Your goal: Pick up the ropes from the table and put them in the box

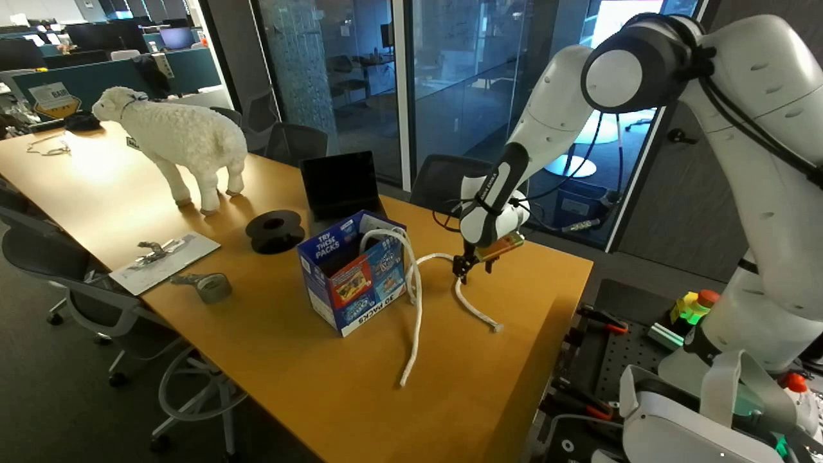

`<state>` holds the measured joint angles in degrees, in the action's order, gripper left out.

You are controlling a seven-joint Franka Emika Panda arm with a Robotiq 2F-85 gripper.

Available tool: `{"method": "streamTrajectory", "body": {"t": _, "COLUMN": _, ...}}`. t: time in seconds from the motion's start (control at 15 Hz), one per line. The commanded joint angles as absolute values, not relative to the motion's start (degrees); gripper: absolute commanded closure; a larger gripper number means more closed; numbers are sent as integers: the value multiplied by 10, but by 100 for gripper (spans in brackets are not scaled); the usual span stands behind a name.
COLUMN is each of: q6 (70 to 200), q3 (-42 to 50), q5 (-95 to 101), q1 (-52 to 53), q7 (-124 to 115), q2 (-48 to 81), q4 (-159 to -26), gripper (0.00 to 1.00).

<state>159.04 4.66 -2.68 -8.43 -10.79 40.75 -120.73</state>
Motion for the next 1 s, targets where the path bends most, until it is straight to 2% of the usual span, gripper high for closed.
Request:
{"method": "streamTrajectory", "body": {"t": 0.0, "q6": 1583, "q3": 52, "q5": -66, "q1": -83, "q7": -119, "q2": 429, "q4": -1155, "gripper": 0}}
{"method": "streamTrajectory", "body": {"t": 0.6, "q6": 1562, "q3": 140, "q5": -80, "q1": -13, "q7": -274, "q2": 502, "q4": -1067, "gripper": 0}}
{"method": "streamTrajectory", "body": {"t": 0.93, "q6": 1521, "q3": 148, "q5": -95, "q1": -7, "q7": -327, "q2": 530, "q4": -1027, "gripper": 0}}
